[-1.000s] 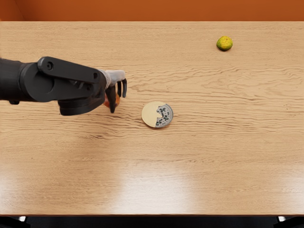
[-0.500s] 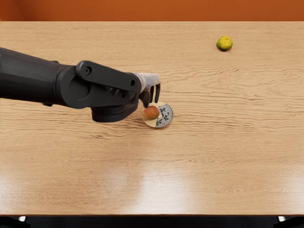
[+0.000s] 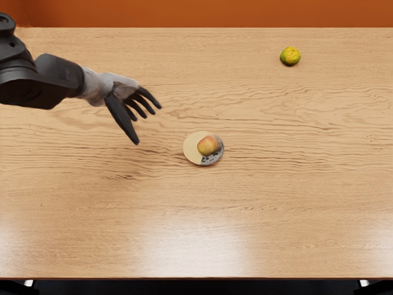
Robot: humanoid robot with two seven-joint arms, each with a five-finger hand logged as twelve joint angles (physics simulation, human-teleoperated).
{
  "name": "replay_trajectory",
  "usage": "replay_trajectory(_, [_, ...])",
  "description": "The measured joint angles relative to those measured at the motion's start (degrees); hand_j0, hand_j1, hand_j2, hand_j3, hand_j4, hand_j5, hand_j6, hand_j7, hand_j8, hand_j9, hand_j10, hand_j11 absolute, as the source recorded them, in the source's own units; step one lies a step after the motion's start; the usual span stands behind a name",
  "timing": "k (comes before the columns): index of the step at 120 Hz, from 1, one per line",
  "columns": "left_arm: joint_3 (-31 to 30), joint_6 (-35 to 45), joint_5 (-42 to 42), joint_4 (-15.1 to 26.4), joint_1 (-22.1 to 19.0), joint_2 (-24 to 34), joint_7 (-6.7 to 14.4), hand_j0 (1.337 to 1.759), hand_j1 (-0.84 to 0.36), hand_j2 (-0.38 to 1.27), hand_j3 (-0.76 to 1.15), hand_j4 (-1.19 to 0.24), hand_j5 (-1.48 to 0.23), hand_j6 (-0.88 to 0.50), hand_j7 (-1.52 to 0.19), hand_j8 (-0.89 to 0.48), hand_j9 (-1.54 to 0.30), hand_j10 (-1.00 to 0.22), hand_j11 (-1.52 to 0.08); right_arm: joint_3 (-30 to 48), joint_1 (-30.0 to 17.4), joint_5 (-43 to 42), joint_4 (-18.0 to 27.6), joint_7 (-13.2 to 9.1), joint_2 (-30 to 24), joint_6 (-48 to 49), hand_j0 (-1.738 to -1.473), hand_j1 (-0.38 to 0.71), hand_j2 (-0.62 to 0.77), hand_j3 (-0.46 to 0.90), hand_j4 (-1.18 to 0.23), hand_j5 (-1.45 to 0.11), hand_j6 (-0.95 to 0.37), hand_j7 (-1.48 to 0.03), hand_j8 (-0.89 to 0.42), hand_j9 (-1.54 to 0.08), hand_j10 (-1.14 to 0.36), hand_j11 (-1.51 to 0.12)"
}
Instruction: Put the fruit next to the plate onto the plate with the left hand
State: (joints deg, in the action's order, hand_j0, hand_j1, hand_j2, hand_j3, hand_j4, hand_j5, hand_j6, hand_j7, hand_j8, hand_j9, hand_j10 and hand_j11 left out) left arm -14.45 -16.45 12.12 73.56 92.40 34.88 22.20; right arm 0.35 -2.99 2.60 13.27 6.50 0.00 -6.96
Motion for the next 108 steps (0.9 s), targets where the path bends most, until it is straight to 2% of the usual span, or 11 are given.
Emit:
replay_trajectory(10, [6.61,-9.16,-0.95,-2.6,-3.57,5.76,0.12,1.658,0.01,0.07,0.0,-0.29,-0.38,-0.28,-0.38,-0.28,-0.38,-0.28,-0.37,0.0,0.0,0.02,0.0,0.0,0.0,0.0,-1.658,-0.31,-0.01,0.0,-0.03,-0.05,-0.03,-0.05,-0.03,-0.05,-0.03,-0.05])
replay_trajectory(19, [11.16,-13.98,-3.39,-3.91,-6.94,10.86,0.17,1.658,0.02,0.07,0.0,-0.28,-0.36,-0.27,-0.36,-0.27,-0.36,-0.27,-0.36,0.0,0.0,0.01,-0.01,0.0,0.0,0.01,-1.658,-0.31,-0.01,0.0,-0.03,-0.05,-0.03,-0.05,-0.03,-0.05,-0.03,-0.05])
replay_trajectory(30, [16.76,-16.67,-5.56,-5.8,-14.06,12.08,0.2,1.658,0.03,0.06,0.0,-0.27,-0.35,-0.27,-0.35,-0.26,-0.35,-0.27,-0.35,0.0,0.0,-0.02,0.0,0.0,0.0,0.0,-1.658,-0.31,-0.01,0.0,-0.03,-0.05,-0.03,-0.05,-0.03,-0.05,-0.03,-0.05])
replay_trajectory(41, [20.41,-17.78,-8.67,-10.39,-16.36,12.23,0.2,1.658,0.04,0.06,0.0,-0.26,-0.34,-0.26,-0.34,-0.26,-0.34,-0.26,-0.34,0.0,0.0,-0.02,-0.01,0.0,0.0,0.0,-1.658,-0.31,-0.01,0.0,-0.03,-0.05,-0.03,-0.05,-0.03,-0.05,-0.03,-0.05])
replay_trajectory(55, [22.18,-18.32,-13.79,-18.12,-18.53,12.48,0.16,1.658,0.04,0.05,0.0,-0.26,-0.34,-0.26,-0.34,-0.26,-0.34,-0.26,-0.34,0.0,0.0,-0.02,0.0,0.0,0.0,0.0,-1.658,-0.31,-0.01,0.0,-0.03,-0.05,-0.03,-0.05,-0.03,-0.05,-0.03,-0.05])
replay_trajectory(68, [22.73,-18.49,-17.12,-22.57,-20.56,11.94,0.14,1.658,0.04,0.05,0.0,-0.25,-0.33,-0.25,-0.33,-0.25,-0.33,-0.25,-0.33,0.0,0.0,0.0,0.0,0.0,0.0,0.01,-1.658,-0.31,-0.01,0.0,-0.03,-0.05,-0.03,-0.05,-0.03,-0.05,-0.03,-0.05])
replay_trajectory(93, [22.96,-18.56,-18.88,-24.76,-25.9,10.77,0.13,1.658,0.05,0.05,0.0,-0.25,-0.33,-0.25,-0.33,-0.25,-0.33,-0.25,-0.33,0.0,0.0,0.0,-0.01,0.0,0.0,0.01,-1.658,-0.31,-0.01,0.0,-0.03,-0.05,-0.03,-0.05,-0.03,-0.05,-0.03,-0.05])
replay_trajectory(108, [23.01,-18.57,-19.04,-24.98,-26.39,10.8,0.13,1.658,0.05,0.05,0.0,-0.25,-0.33,-0.25,-0.33,-0.25,-0.33,-0.25,-0.33,0.0,0.0,0.0,-0.01,0.0,0.0,0.01,-1.658,-0.31,-0.01,0.0,-0.03,-0.05,-0.03,-0.05,-0.03,-0.05,-0.03,-0.05])
